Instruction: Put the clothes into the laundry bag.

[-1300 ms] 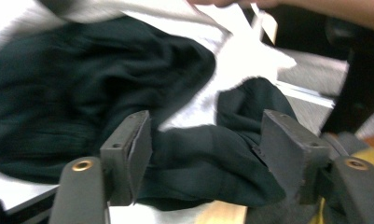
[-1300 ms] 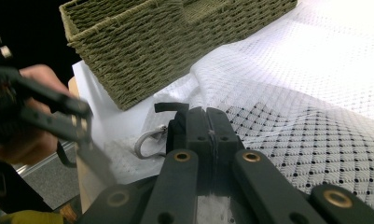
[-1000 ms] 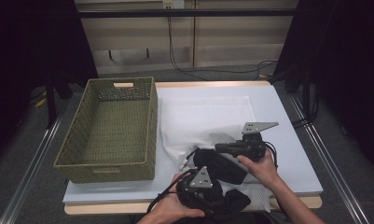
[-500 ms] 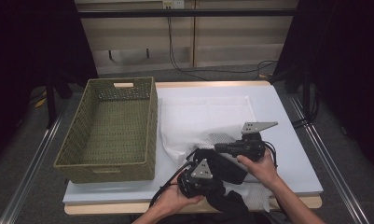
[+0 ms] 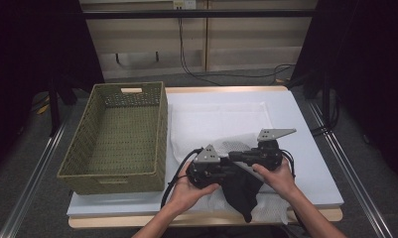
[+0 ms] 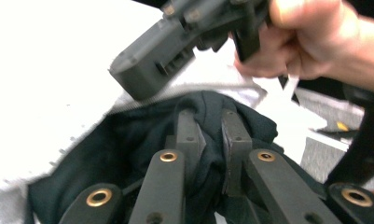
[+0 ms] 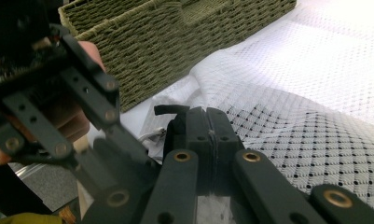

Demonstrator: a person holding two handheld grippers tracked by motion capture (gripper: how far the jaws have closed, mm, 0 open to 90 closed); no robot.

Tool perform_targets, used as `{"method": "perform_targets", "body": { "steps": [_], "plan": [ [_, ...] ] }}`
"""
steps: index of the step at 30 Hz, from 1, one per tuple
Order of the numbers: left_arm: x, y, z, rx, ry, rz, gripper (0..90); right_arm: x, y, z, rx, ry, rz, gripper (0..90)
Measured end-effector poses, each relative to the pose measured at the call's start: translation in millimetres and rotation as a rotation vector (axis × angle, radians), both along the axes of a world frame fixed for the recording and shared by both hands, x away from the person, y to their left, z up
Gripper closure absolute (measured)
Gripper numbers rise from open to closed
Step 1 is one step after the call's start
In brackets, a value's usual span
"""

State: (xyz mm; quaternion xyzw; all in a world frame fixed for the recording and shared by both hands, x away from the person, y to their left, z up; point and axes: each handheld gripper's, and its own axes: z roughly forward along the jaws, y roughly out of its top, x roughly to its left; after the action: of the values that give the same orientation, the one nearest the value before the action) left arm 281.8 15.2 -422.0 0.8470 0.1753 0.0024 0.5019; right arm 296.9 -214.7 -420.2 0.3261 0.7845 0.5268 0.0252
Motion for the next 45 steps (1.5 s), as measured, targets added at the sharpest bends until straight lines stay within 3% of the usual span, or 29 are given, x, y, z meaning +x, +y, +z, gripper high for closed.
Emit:
{"method": "perform_targets", "body": {
  "steps": [2,4,8,12,16,17,18,20,23,26,28,30,34,37,43,45],
  "plan": [
    [1.8,-1.9,-0.3,0.033,-0.024,0.019,80.9,0.0,-1.4,0.8,0.002,0.001,-0.012,89.5],
    [7.7,-2.1,-5.4,0.036,-0.029,0.043,80.9,-0.1,-2.6,2.0,0.006,-0.005,-0.016,89.6],
    [19.5,-1.0,-20.0,0.039,-0.006,0.093,80.9,-1.5,-5.2,6.9,0.019,-0.017,-0.020,89.6],
    [30.3,0.9,-23.3,0.036,0.002,0.133,80.7,-2.7,-6.3,11.4,0.028,-0.031,-0.015,89.6],
    [34.4,-3.2,-29.2,0.062,-0.013,0.174,79.7,-4.1,-5.5,13.6,0.033,-0.036,-0.010,89.6],
    [34.8,-5.0,-32.0,0.090,-0.038,0.196,79.3,-4.4,-5.5,13.9,0.035,-0.036,-0.010,89.6],
    [35.0,-7.3,-35.7,0.102,-0.057,0.202,78.7,-4.7,-5.3,14.0,0.033,-0.037,-0.008,89.6],
    [37.3,-11.2,-43.4,0.127,-0.057,0.196,78.6,-4.9,-5.2,13.6,0.032,-0.039,-0.004,89.6],
    [37.0,-11.8,-46.3,0.121,-0.059,0.203,78.6,-4.3,-5.8,11.0,0.027,-0.030,-0.006,89.6],
    [36.3,-6.8,-47.1,0.087,-0.038,0.215,76.1,-3.3,-7.7,9.1,0.023,-0.026,-0.010,89.6],
    [32.9,-3.6,-48.8,0.063,-0.054,0.213,72.2,-2.4,-8.8,7.9,0.023,-0.022,-0.011,89.6],
    [31.0,-1.9,-46.7,0.069,-0.057,0.207,70.0,-2.0,-9.2,6.7,0.020,-0.020,-0.012,89.5],
    [28.4,4.2,-39.8,0.066,-0.044,0.190,62.4,-1.4,-8.0,5.4,0.017,-0.019,-0.009,89.5],
    [26.2,9.1,-36.7,0.034,-0.013,0.181,57.8,-1.5,-6.8,4.8,0.015,-0.013,-0.006,89.5],
    [15.4,16.2,-24.5,0.022,-0.034,0.149,51.6,-1.1,-7.3,4.3,0.017,-0.010,-0.009,89.5],
    [10.6,18.9,-18.9,0.032,-0.062,0.170,47.3,-0.8,-7.8,4.3,0.016,-0.012,-0.008,89.5]
  ]
}}
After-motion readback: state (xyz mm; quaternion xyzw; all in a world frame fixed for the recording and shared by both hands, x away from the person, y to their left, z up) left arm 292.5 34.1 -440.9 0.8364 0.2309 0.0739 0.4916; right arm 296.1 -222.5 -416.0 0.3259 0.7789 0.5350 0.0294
